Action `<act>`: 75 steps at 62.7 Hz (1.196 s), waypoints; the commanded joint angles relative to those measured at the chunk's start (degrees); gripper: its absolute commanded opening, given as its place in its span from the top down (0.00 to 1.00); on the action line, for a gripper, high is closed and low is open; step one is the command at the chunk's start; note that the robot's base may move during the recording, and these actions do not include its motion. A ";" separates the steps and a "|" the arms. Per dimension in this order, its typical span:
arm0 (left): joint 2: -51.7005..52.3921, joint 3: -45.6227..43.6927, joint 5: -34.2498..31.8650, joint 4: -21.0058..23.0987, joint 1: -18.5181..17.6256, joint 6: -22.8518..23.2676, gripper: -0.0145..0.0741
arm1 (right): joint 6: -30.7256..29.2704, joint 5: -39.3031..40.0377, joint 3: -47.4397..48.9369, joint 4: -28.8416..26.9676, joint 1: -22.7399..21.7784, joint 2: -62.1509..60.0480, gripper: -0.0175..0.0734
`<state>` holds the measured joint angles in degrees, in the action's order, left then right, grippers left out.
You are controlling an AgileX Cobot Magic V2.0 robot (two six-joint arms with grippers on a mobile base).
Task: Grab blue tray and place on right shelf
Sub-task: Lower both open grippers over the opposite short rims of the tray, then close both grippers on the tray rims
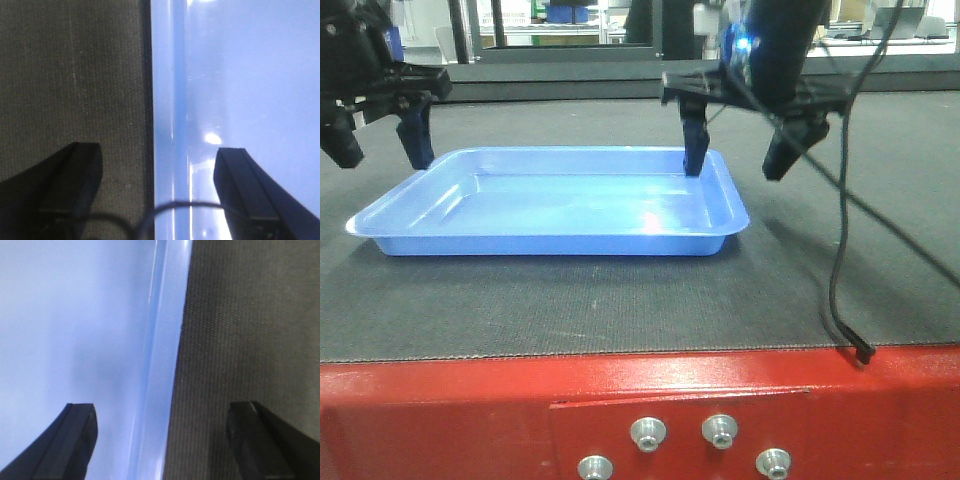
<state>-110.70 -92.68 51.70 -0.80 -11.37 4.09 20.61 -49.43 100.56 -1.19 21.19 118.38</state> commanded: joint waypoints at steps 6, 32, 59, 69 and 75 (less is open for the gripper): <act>1.56 -1.85 -3.38 -0.04 -0.21 0.35 0.41 | -0.29 3.96 2.12 0.35 0.10 -1.70 0.12; -0.79 -1.85 -3.74 1.58 -0.21 0.35 0.41 | -0.81 4.78 2.12 0.35 1.78 0.26 0.38; -1.58 -1.85 -3.95 2.19 -0.21 0.35 0.87 | -0.81 2.65 2.12 1.19 1.72 0.13 0.73; 0.06 -1.85 -2.70 2.31 -0.21 0.35 0.89 | -0.76 2.43 2.12 2.31 1.72 -2.59 0.73; 2.26 -1.85 -1.56 2.39 -0.21 0.35 0.89 | -0.76 1.70 2.12 2.92 1.72 -5.31 0.73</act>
<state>-114.53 -92.82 50.30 1.90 -11.27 4.80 20.64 -49.06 100.89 -0.60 22.95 120.06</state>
